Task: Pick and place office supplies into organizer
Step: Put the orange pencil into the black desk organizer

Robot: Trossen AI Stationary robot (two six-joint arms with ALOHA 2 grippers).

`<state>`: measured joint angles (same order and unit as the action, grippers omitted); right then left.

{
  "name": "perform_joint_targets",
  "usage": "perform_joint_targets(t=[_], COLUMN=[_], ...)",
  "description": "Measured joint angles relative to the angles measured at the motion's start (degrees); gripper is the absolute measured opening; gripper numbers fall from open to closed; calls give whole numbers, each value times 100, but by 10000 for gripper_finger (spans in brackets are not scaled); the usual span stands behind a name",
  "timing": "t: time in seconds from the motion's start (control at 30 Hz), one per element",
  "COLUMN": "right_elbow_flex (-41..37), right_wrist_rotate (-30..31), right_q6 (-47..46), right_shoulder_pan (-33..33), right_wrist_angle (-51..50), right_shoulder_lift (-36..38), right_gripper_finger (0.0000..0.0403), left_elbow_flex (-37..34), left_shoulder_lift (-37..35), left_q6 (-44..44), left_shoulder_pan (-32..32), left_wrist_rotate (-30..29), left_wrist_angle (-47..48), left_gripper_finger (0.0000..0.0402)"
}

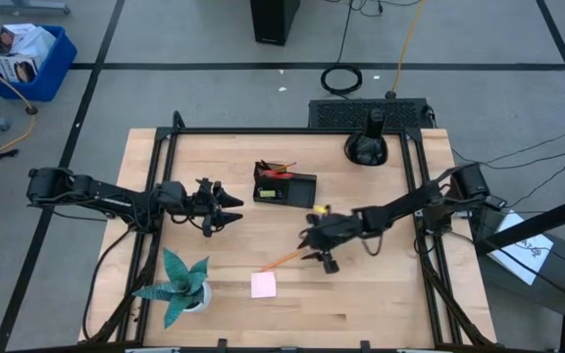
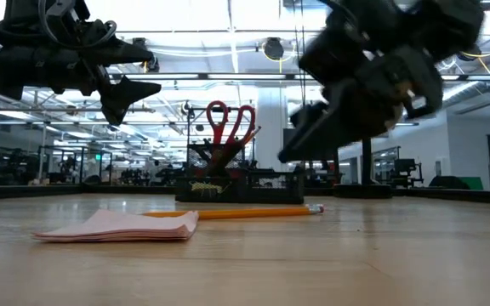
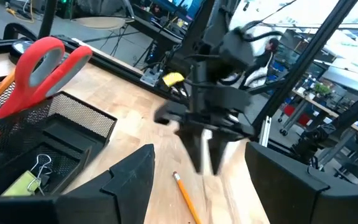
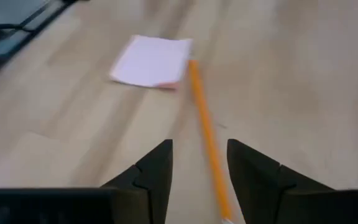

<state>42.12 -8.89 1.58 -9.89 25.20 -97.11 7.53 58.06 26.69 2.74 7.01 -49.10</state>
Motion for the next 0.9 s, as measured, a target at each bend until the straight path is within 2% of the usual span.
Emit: perform_joint_targets(t=[0.17, 0.23, 0.6, 0.77, 0.9], right_elbow_flex=[-1310, -1598, -1598, -1559, -1380], right_wrist_rotate=[856, 915, 878, 856, 718], right_q6=[-215, -299, -282, -285, -306], right_shoulder_pan=[-44, -18, 46, 44, 44], right_wrist_angle=[2243, 2658, 2410, 2759, 2675], right_shoulder_lift=[121, 69, 38, -416, -834], right_gripper_finger=[146, 146, 146, 146, 146], left_elbow_flex=[0, 0, -2, -2, -2], left_shoulder_lift=[0, 0, -1, 0, -1], left_q6=[49, 79, 14, -89, -89], left_shoulder_pan=[0, 0, -20, -20, -20], left_wrist_rotate=[-132, -159, -381, -431, -431], left_wrist_angle=[-6, -19, -124, -131, -131], left_gripper_finger=[255, 255, 255, 255, 255])
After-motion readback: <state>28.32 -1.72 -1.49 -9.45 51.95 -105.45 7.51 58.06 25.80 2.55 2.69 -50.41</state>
